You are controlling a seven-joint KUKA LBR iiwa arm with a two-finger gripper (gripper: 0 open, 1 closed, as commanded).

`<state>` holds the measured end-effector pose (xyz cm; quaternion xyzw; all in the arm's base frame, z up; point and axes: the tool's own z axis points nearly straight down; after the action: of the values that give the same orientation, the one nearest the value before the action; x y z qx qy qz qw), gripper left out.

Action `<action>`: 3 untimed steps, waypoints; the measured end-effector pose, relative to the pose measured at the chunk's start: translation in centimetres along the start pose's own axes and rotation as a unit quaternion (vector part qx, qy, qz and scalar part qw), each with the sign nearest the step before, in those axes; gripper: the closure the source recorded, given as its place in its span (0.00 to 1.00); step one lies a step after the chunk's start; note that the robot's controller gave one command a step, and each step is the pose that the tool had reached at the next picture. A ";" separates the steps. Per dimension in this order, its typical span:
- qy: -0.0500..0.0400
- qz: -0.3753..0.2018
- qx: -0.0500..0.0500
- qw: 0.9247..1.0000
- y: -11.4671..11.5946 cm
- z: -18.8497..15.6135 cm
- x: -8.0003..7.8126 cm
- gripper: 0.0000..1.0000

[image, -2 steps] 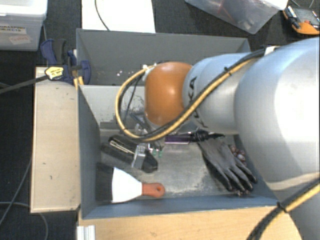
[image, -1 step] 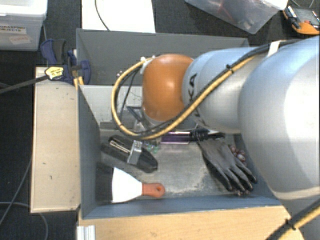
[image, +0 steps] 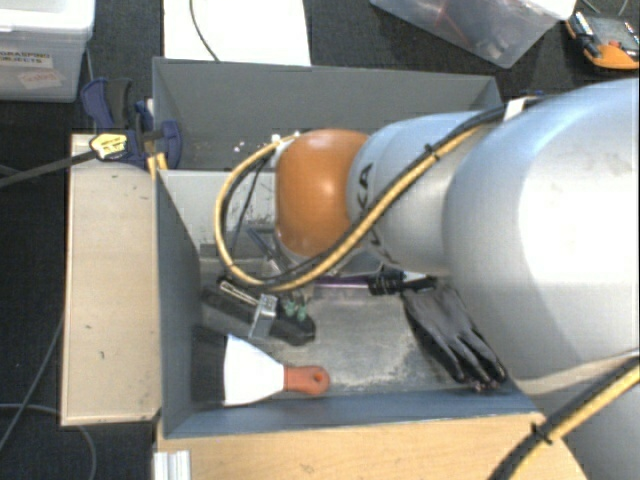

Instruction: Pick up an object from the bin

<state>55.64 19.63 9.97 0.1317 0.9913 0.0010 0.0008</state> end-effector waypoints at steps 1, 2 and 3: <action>-0.006 0.085 -0.005 0.996 -0.1 3.0 -2.6 0.00; -0.001 0.054 -0.002 0.999 0.4 2.9 -0.9 1.00; -0.001 0.054 -0.002 0.999 0.4 2.9 -0.9 1.00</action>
Offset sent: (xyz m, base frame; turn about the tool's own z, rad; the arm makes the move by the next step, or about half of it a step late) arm 0.0096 0.0013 -0.0297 0.1044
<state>56.66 19.80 7.08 0.1854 0.9827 0.0029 0.0022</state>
